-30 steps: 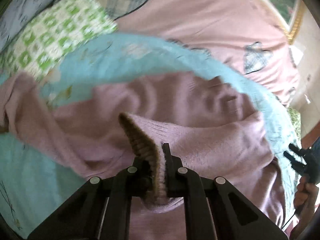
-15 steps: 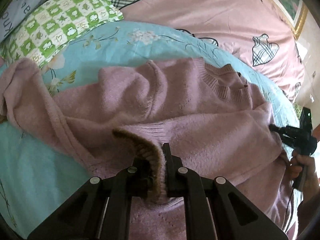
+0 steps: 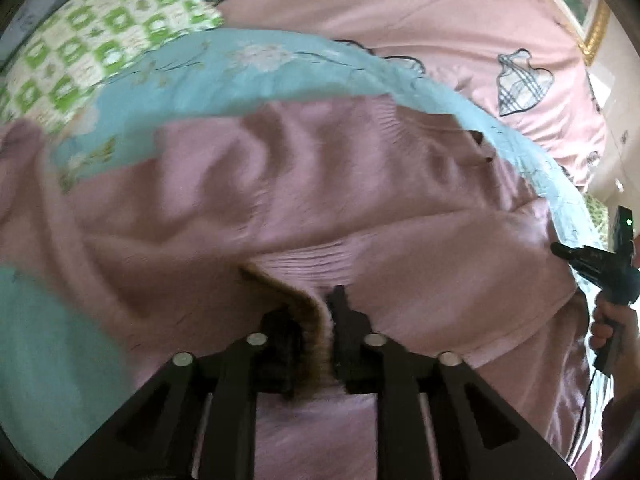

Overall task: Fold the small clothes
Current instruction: 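Grasp the other sleeve cuff with the left tool while the right tool lays its sleeve across the body, then carry the held sleeve across the sweater body with the left tool and release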

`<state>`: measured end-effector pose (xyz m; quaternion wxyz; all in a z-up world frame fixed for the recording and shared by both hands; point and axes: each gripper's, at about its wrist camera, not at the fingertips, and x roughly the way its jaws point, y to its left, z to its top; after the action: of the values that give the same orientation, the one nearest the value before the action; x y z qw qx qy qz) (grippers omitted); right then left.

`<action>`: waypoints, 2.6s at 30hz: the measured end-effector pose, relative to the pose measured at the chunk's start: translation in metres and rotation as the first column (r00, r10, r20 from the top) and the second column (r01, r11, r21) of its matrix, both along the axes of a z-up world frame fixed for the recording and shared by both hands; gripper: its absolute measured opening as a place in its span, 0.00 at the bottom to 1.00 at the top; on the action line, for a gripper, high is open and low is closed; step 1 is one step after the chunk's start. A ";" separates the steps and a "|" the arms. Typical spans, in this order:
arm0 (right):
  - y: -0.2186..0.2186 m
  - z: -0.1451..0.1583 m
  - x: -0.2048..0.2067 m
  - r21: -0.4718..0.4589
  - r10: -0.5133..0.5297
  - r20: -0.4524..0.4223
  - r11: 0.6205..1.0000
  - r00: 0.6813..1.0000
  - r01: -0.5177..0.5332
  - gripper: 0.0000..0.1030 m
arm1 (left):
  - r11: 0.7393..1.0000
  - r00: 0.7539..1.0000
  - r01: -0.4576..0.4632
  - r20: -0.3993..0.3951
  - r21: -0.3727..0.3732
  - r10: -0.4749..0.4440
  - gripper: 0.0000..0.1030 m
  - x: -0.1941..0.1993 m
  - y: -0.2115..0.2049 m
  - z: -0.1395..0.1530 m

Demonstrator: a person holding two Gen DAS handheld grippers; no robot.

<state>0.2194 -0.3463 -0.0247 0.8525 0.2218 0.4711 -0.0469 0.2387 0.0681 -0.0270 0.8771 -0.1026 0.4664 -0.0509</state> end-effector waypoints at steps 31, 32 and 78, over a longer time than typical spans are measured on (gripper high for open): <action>0.146 0.010 -0.111 0.223 0.250 0.085 0.938 0.964 -0.263 0.46 | 0.760 0.783 -0.618 -0.069 -0.200 0.618 0.73 -0.024 0.264 0.032; 0.147 0.010 -0.111 0.219 0.254 0.084 0.939 0.964 -0.266 0.46 | 0.741 0.763 -0.642 -0.073 -0.195 0.642 0.73 -0.022 0.273 0.032; 0.084 0.018 -0.172 0.210 0.059 0.111 0.974 0.992 -0.082 0.46 | 0.895 0.895 0.447 0.003 0.002 -0.447 0.22 0.023 -0.182 0.042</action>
<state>0.0475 -0.2628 -0.0070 0.8480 0.2977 0.4361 0.0462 0.2620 -0.1139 0.0151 0.8429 0.0079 0.4761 -0.2505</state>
